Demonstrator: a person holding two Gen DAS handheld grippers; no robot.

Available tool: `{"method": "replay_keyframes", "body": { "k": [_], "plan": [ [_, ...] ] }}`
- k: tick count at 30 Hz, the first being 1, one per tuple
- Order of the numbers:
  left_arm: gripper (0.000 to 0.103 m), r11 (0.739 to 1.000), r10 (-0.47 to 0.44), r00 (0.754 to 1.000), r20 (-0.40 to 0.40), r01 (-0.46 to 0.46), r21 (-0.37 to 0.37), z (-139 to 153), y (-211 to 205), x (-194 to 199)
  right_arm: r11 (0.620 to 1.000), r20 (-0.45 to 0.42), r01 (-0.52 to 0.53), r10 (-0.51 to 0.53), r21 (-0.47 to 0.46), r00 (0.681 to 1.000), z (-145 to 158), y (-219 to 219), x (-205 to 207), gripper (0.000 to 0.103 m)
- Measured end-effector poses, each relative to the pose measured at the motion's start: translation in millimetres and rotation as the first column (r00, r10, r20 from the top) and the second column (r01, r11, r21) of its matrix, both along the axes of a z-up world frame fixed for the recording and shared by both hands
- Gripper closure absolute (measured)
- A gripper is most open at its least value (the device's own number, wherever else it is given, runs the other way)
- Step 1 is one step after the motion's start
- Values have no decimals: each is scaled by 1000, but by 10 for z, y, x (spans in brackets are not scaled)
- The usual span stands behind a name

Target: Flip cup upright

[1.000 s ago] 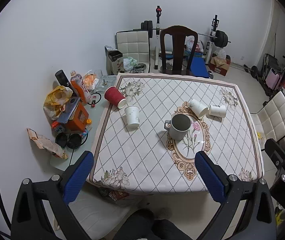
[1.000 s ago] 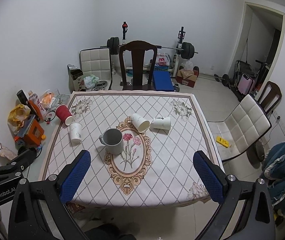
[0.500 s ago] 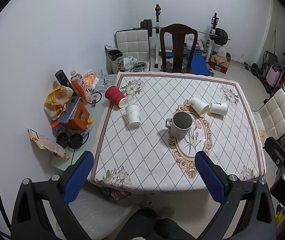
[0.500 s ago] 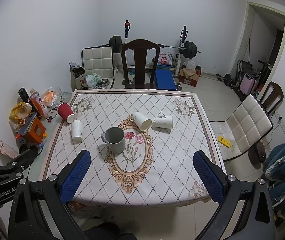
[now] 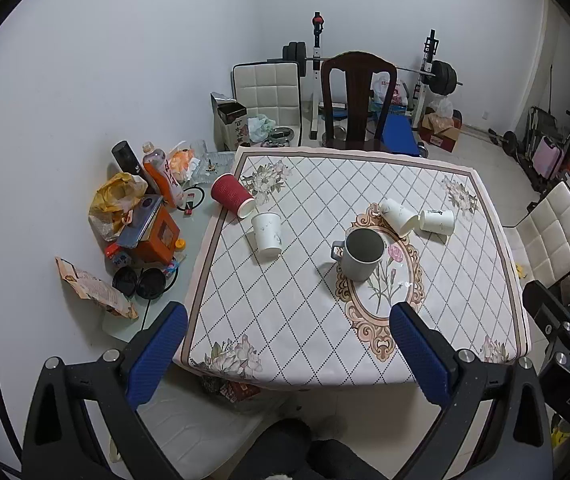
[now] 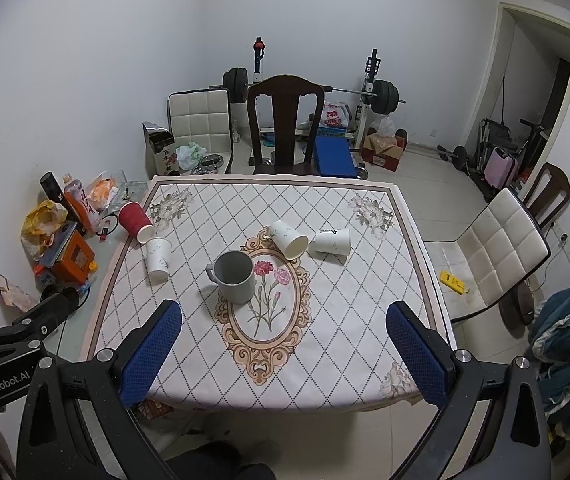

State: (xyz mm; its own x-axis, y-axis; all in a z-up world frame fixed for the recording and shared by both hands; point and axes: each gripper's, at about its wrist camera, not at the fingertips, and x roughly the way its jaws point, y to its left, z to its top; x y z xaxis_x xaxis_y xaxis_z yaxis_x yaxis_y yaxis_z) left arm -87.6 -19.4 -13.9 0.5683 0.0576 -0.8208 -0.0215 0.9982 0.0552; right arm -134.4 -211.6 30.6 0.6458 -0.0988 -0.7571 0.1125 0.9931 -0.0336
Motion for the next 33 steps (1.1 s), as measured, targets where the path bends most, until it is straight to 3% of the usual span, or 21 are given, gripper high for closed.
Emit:
{"method": "replay_keyframes", "body": {
  "k": [33],
  "plan": [
    [0, 1000, 9, 1000, 14, -9, -3, 39, 7, -12, 1000, -5, -6, 6, 5, 1000, -22, 52, -2, 0]
  ]
}}
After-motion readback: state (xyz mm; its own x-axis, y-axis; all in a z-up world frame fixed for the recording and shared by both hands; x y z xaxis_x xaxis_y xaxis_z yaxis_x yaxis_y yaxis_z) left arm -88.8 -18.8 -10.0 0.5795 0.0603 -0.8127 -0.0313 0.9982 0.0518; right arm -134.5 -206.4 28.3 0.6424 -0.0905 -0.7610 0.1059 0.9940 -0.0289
